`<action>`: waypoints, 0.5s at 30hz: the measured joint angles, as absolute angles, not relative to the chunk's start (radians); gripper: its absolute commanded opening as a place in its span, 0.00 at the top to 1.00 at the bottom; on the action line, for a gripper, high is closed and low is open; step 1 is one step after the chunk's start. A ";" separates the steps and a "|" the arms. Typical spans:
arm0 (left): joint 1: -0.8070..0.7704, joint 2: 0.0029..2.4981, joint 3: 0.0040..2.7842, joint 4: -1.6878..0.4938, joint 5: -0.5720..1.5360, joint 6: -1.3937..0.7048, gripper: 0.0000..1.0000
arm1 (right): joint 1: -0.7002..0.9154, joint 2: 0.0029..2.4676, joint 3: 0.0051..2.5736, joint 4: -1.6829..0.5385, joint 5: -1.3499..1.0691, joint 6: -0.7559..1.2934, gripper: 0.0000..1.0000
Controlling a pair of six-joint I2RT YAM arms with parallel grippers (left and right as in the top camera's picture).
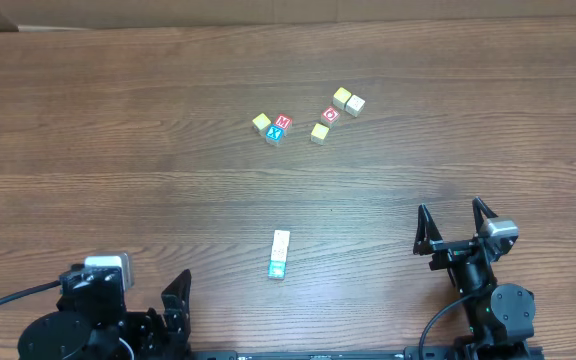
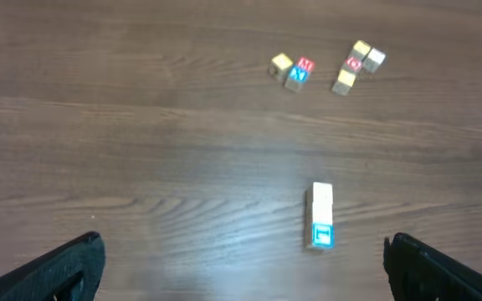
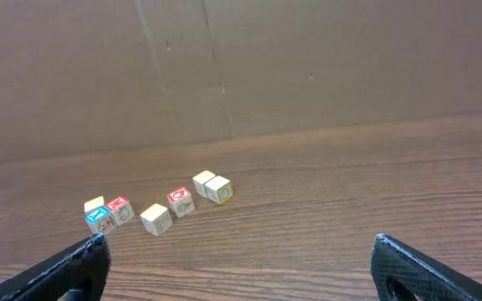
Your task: Flip 5 blocks
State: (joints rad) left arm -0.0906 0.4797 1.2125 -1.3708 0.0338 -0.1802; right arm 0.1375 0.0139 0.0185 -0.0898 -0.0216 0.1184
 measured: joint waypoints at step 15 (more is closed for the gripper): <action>-0.090 0.133 0.724 -0.567 0.107 0.039 0.00 | 0.137 0.014 0.019 -0.089 -0.022 0.118 0.00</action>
